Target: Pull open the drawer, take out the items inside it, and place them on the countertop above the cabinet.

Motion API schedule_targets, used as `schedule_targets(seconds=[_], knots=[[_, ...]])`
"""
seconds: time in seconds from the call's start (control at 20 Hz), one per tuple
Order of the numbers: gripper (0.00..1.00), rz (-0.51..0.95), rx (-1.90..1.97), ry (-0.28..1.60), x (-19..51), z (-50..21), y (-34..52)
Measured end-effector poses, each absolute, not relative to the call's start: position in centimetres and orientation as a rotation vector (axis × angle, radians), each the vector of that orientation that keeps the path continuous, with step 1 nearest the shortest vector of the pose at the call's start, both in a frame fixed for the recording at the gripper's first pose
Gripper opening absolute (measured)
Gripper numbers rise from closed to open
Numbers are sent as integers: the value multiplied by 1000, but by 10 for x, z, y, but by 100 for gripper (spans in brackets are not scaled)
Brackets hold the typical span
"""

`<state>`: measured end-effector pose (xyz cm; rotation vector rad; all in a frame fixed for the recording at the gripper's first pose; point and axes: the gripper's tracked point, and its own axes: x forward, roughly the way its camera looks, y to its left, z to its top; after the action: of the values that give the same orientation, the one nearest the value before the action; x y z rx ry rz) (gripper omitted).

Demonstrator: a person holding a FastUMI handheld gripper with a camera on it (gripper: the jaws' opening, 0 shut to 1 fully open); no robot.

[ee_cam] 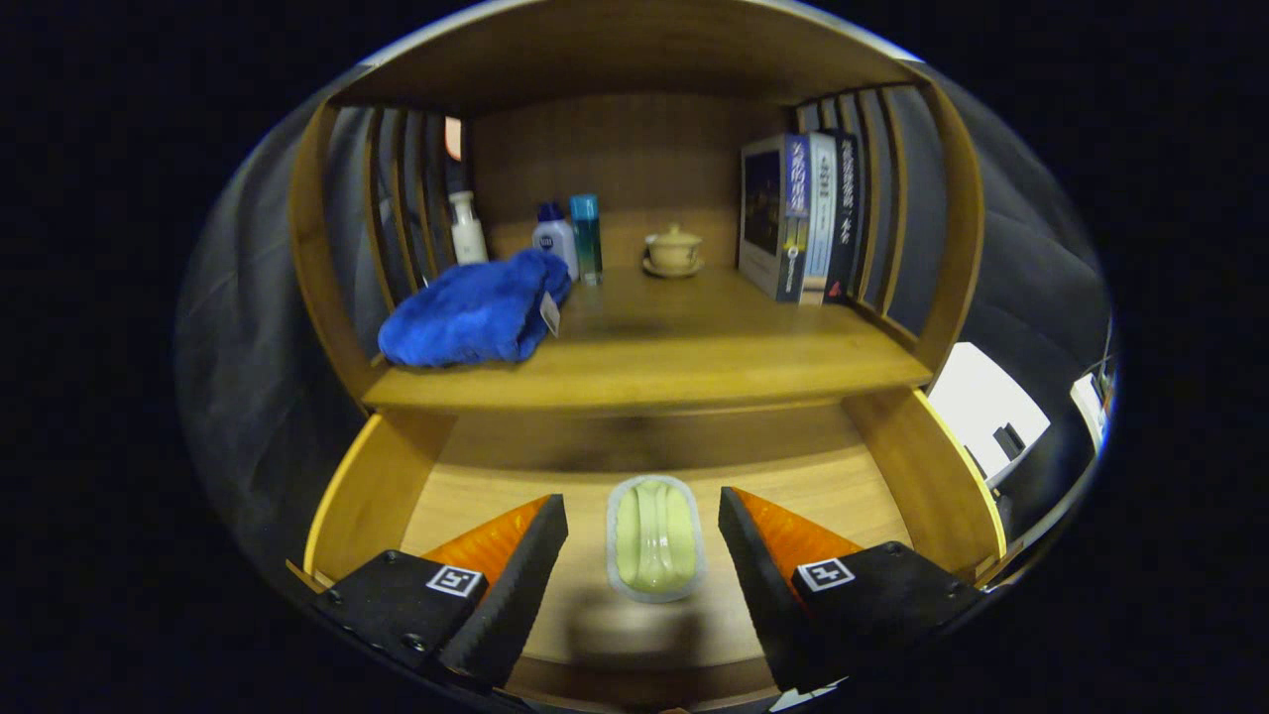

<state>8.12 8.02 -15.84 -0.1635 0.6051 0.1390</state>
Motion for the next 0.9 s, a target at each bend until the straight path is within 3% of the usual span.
schedule_targets(seconds=[0.15,0.6,0.7,0.9], knots=[[100,135,-161,723,91,-182,79],[50,121,-103,945,89,-220,72],[29,139,-80,919,88,-208,76],[28,170,-92,871,79,-172,79]])
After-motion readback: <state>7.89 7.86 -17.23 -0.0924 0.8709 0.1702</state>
